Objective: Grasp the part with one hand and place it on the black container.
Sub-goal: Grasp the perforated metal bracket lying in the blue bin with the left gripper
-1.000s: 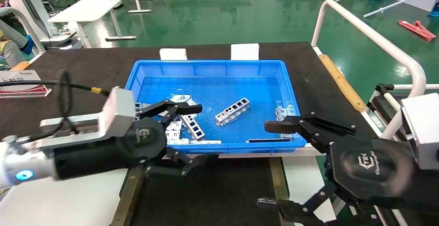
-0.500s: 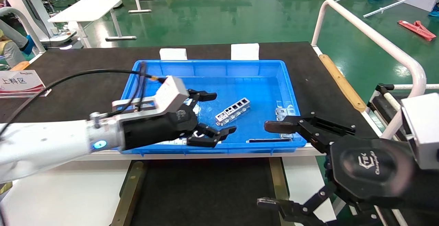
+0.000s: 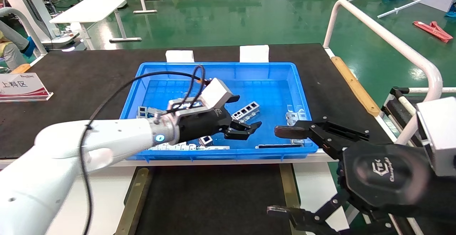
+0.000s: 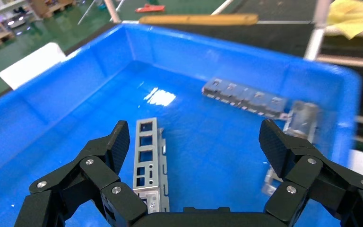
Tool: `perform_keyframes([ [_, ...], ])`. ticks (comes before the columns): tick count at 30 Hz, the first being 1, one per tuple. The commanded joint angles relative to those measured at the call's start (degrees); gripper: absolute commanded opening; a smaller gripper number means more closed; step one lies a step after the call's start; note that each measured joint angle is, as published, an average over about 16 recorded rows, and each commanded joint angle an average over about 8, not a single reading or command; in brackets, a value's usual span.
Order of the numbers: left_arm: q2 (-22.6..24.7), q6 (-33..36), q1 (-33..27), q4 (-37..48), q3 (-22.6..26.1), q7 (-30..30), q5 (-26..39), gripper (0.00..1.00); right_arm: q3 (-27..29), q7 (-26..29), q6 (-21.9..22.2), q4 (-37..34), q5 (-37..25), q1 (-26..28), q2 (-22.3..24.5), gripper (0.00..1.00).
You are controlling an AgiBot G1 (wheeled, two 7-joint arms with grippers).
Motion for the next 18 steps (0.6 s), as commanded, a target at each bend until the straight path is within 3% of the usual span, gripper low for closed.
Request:
perform_keyframes([
  [1,1.9,-1.6,-0.6,3.3,0.0,1.6,0.5,1.0,0.0,0.0,0.0,0.0,0.0,0.0,0.0,1.0],
  [8,3.6,-6.2,-0.9,7.3,3.1,4.2,-1.8,1.0,0.0,0.0,0.0,0.0,0.0,0.0,0.0,1.0],
  [9,3.6,-7.0,-0.9,7.4,3.8,4.2,-2.3,1.0,0.0,0.0,0.0,0.0,0.0,0.0,0.0,0.99],
  [10,3.7,-7.7,-0.8,7.6,4.5,4.2,-2.8,1.0,0.0,0.0,0.0,0.0,0.0,0.0,0.0,0.89],
  [16,3.7,-11.1,-0.9,7.8,8.6,3.9,-6.3,0.28,0.0,0.0,0.0,0.0,0.0,0.0,0.0,0.14],
  [17,3.7,-11.5,-0.9,7.7,9.3,3.9,-6.9,0.16,0.0,0.0,0.0,0.0,0.0,0.0,0.0,0.03],
  [18,3.7,-11.8,-0.8,7.7,10.0,3.8,-7.4,0.03,0.0,0.0,0.0,0.0,0.0,0.0,0.0,0.0],
])
